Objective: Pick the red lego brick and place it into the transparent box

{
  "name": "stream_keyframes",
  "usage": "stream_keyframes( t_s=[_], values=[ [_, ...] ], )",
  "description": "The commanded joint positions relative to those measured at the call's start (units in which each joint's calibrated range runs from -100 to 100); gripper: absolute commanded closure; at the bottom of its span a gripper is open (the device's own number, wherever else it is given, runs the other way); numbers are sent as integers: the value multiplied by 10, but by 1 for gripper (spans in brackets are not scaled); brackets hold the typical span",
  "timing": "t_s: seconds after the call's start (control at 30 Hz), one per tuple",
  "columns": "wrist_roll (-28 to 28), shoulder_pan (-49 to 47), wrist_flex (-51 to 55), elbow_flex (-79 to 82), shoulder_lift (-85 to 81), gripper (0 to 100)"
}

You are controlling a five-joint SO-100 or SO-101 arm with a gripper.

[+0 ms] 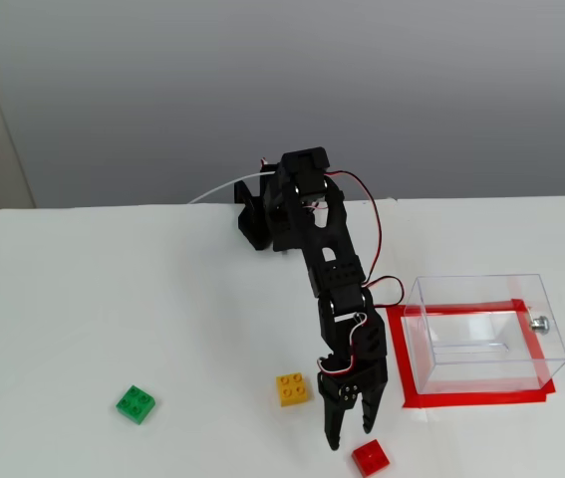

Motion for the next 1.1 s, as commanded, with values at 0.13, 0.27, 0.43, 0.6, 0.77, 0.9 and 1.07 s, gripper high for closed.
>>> stream_keyframes(
  t_s=[0.13,0.27,0.43,0.6,0.77,0.9,1.07],
  values=[
    [1,-17,-7,-24,-5,65],
    [1,-32,-7,-31,-5,60],
    [2,-54,-3,-49,-5,60],
    [-3,-53,-7,-44,-3,60],
    [1,-52,-7,-50,22,60],
    [1,-52,-7,-75,46,60],
    [1,-57,-8,-103,73,60]
  ],
)
